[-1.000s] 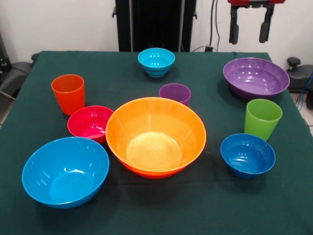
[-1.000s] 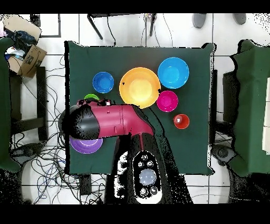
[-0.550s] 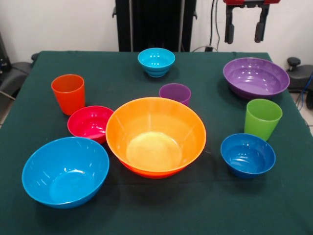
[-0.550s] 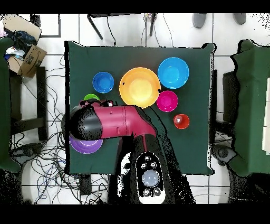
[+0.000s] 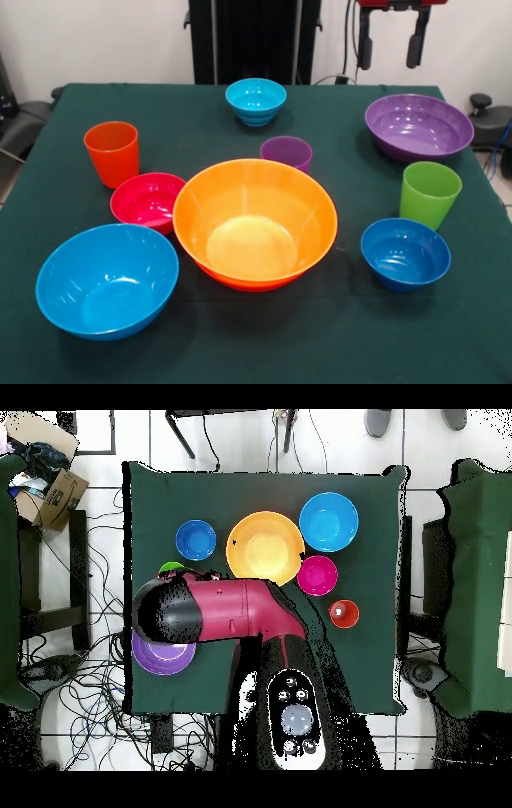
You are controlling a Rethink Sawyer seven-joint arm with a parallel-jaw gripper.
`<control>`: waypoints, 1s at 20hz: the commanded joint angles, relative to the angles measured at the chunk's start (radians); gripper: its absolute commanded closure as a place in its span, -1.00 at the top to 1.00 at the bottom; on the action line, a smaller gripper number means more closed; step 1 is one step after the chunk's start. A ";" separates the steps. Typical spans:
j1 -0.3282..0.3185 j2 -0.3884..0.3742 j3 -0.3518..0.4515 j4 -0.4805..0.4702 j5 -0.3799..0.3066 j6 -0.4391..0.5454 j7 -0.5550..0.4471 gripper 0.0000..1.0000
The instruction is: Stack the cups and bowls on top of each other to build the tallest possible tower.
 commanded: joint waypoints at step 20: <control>0.123 0.277 -0.045 -0.218 -0.045 0.126 0.154 1.00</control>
